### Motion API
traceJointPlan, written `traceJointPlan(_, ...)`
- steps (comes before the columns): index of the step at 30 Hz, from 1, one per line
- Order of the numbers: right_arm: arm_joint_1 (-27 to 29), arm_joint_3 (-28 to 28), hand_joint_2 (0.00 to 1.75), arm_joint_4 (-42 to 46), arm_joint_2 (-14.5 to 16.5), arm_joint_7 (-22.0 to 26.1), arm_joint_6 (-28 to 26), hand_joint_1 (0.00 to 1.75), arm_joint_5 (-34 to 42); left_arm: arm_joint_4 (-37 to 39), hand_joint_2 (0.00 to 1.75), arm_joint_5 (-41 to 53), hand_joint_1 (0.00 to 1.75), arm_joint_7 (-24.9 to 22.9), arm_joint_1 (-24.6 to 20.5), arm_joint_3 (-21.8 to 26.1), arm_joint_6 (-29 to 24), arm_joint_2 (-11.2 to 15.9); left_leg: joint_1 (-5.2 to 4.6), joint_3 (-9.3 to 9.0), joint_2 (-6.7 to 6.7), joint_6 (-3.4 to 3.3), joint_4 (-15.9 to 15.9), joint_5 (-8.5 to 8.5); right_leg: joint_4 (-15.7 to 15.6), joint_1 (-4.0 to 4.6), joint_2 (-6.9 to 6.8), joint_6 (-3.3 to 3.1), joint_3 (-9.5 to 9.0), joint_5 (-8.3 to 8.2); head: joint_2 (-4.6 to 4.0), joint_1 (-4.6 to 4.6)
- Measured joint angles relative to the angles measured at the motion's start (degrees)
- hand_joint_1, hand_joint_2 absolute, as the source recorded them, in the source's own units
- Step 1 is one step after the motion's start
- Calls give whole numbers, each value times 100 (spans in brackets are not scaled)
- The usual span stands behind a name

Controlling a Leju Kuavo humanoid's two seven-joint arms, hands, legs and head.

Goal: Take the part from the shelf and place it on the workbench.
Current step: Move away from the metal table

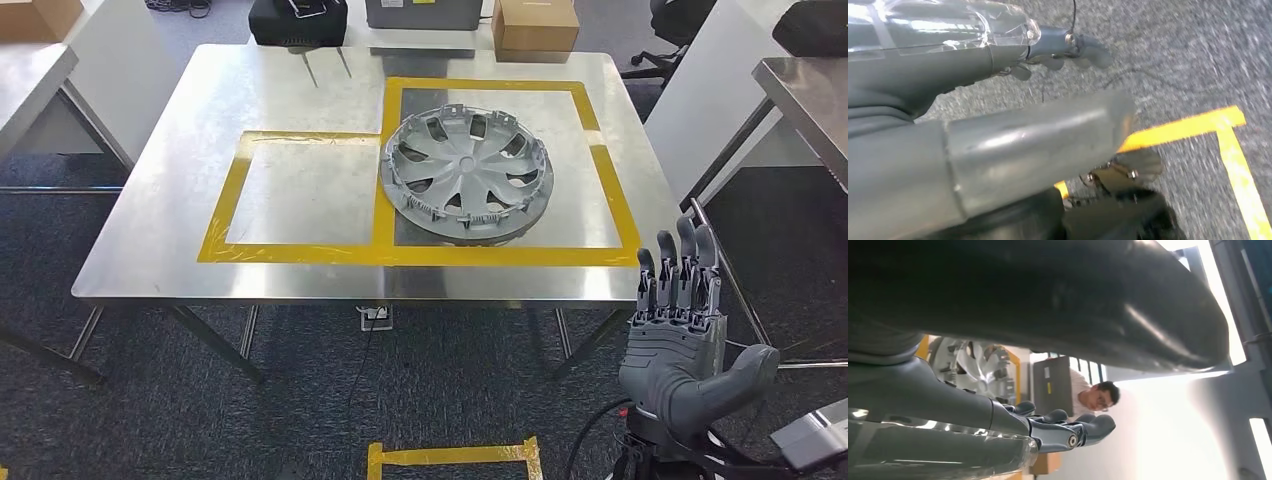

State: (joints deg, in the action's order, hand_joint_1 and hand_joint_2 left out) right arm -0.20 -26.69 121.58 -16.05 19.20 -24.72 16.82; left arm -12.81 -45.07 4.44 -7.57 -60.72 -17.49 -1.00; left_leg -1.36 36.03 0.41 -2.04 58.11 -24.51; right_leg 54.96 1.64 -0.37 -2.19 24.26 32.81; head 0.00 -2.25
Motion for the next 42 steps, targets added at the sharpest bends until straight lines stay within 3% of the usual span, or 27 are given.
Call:
traceJointPlan(2, -2, -1, 0, -24, 3, 43, 22, 0, 9, 1, 0, 9, 0, -9, 1, 1, 1, -2, 21, 14, 12, 53, -20, 70, -98, 5, -12, 8, 17, -125, 0, -29)
traceJointPlan(3, 0, -2, 0, -38, 10, 63, 27, 0, 22, 1, 0, 13, 0, -16, 2, 1, 0, 1, 25, 40, -1, 89, 23, -9, -147, -12, -19, -4, 46, -205, 0, -49)
traceJointPlan(5, 14, -3, 0, -69, 29, 102, 33, 0, 50, 3, 0, 20, 0, -39, 0, 1, -1, 10, 48, 159, -41, 171, 380, -475, -222, -60, -36, -1, 165, -377, 0, -23)
traceJointPlan(7, 32, -5, 0, -106, 47, 128, 35, 0, 68, 5, 0, 26, 0, -56, 1, 1, -2, 28, 106, 303, -58, 265, 1058, -1029, -212, -85, -38, 16, 350, -522, 0, 54)
traceJointPlan(8, 40, -6, 0, -125, 55, 136, 35, 0, 72, 6, 0, 29, 0, -63, 1, 1, -2, 39, 139, 330, -58, 312, 1362, -1127, -192, -104, -43, 42, 457, -592, 0, 83)
traceJointPlan(9, 47, -7, 0, -144, 65, 144, 35, 0, 76, 7, 0, 36, 0, -70, 2, 1, -2, 54, 172, 294, -54, 362, 1539, -1072, -159, -130, -50, 74, 573, -656, 0, 104)
traceJointPlan(10, 56, -7, 0, -163, 73, 156, 34, 0, 84, 7, 0, 44, 0, -80, 2, 1, -2, 66, 207, 177, -48, 414, 1538, -905, -110, -162, -58, 113, 696, -711, 0, 124)
traceJointPlan(12, 82, -5, 0, -190, 84, 180, 30, 0, 99, 5, 0, 64, 0, -98, -1, 1, -1, 89, 293, -311, -35, 529, 1010, -635, 41, -225, -67, 194, 932, -780, 0, 180)
traceJointPlan(13, 95, -3, 0, -196, 85, 194, 23, 0, 105, 3, 0, 74, 0, -102, -4, 1, -1, 95, 314, -600, -42, 549, 611, -666, 135, -242, -67, 235, 1032, -797, 0, 226)
traceJointPlan(15, 118, 1, 0, -198, 86, 221, 12, 0, 109, -1, 0, 96, 0, -103, -11, 1, 1, 106, 316, -924, -63, 485, 70, -870, 270, -247, -61, 316, 1159, -855, 0, 274)
traceJointPlan(17, 141, 2, 0, -202, 95, 236, 6, 0, 110, 0, 0, 111, 0, -107, -10, 1, 4, 120, 290, -903, -69, 330, -6, -886, 311, -263, -51, 383, 1207, -935, 0, 247)
traceJointPlan(18, 155, 1, 0, -207, 101, 239, 4, 0, 110, 1, 0, 115, 0, -109, -10, 1, 8, 127, 285, -863, -64, 259, 1, -838, 366, -274, -44, 407, 1241, -884, 0, 225)
traceJointPlan(19, 168, 1, 0, -210, 105, 242, 2, 0, 108, 1, 0, 119, 0, -111, -12, 1, 12, 132, 282, -811, -59, 192, -1, -782, 502, -281, -37, 429, 1288, -730, 0, 197)
traceJointPlan(22, 187, 2, 0, -216, 113, 248, 0, 0, 89, 2, 0, 127, 0, -112, -22, -1, 21, 138, 238, -589, -54, 78, 4, -581, 1428, -280, -18, 463, 1469, 110, 0, 61)
traceJointPlan(23, 188, 1, 0, -216, 116, 249, 0, 0, 80, 2, 0, 127, 0, -112, -22, -2, 22, 141, 212, -503, -53, 63, 7, -513, 1729, -274, -16, 454, 1489, 270, 0, 18)
traceJointPlan(24, 191, 1, 0, -217, 120, 249, 0, 0, 73, 3, 0, 127, 0, -112, -21, -2, 22, 145, 181, -418, -52, 52, 9, -447, 1897, -262, -13, 428, 1452, 295, 0, -16)
traceJointPlan(25, 192, 1, 0, -217, 124, 249, 0, 0, 69, 3, 0, 127, 0, -112, -20, -2, 23, 150, 146, -334, -51, 40, 10, -382, 1869, -241, -10, 380, 1331, 199, 0, -46)
traceJointPlan(27, 188, 2, 0, -214, 130, 249, 0, 0, 67, 2, 0, 127, 0, -112, -22, -2, 28, 154, 88, -195, -52, 22, 8, -259, 1243, -152, 12, 198, 828, -85, 0, -92)
traceJointPlan(29, 175, 2, 0, -193, 133, 251, -1, 0, 64, -1, 0, 127, 0, -111, -25, -2, 34, 140, 55, -111, -52, 37, 5, -152, 374, -41, 29, -2, 262, -125, 0, -88)
traceJointPlan(31, 163, 3, 0, -173, 134, 254, -2, 0, 60, -1, 0, 127, 0, -111, -26, -2, 43, 129, 77, -69, -43, 95, -20, -40, -30, 28, 41, -63, 54, -94, 0, -73)
traceJointPlan(33, 155, 3, 0, -170, 134, 255, -6, 0, 54, 1, 0, 128, 0, -114, -19, -3, 50, 135, 95, -22, -44, 155, -27, -3, -139, 30, 27, -46, 98, -246, 0, -115)
traceJointPlan(34, 151, 3, 0, -170, 135, 255, -11, 0, 48, 1, 0, 127, 0, -116, -17, -3, 53, 139, 95, 29, -48, 178, 52, -125, -185, 14, 11, -53, 137, -331, 0, -130)
traceJointPlan(37, 154, 4, 0, -169, 137, 255, -48, 0, 7, 2, 0, 127, 0, -119, -17, -4, 54, 154, 131, 270, -54, 254, 891, -952, -205, -29, -21, -44, 370, -540, 0, -51)
traceJointPlan(38, 160, 4, 0, -169, 137, 255, -65, 0, -4, 2, 0, 127, 0, -119, -16, -4, 56, 159, 155, 320, -53, 288, 1238, -1127, -179, -35, -29, -27, 472, -598, 0, -12)
traceJointPlan(39, 165, 4, 0, -169, 136, 255, -79, 0, -9, 3, 0, 127, 0, -119, -15, -4, 58, 163, 178, 319, -51, 323, 1483, -1153, -145, -42, -37, -9, 577, -653, 0, 17)
traceJointPlan(40, 169, 4, 0, -169, 136, 255, -91, 0, -14, 3, 0, 127, 0, -119, -14, -4, 60, 171, 202, 248, -48, 357, 1571, -1045, -103, -56, -43, 14, 687, -699, 0, 42)
traceJointPlan(42, 178, 5, 0, -168, 136, 254, -108, 0, -34, 3, 0, 128, 0, -114, -15, -4, 58, 180, 253, -162, -37, 429, 1185, -701, 28, -93, -47, 72, 910, -764, 0, 85)
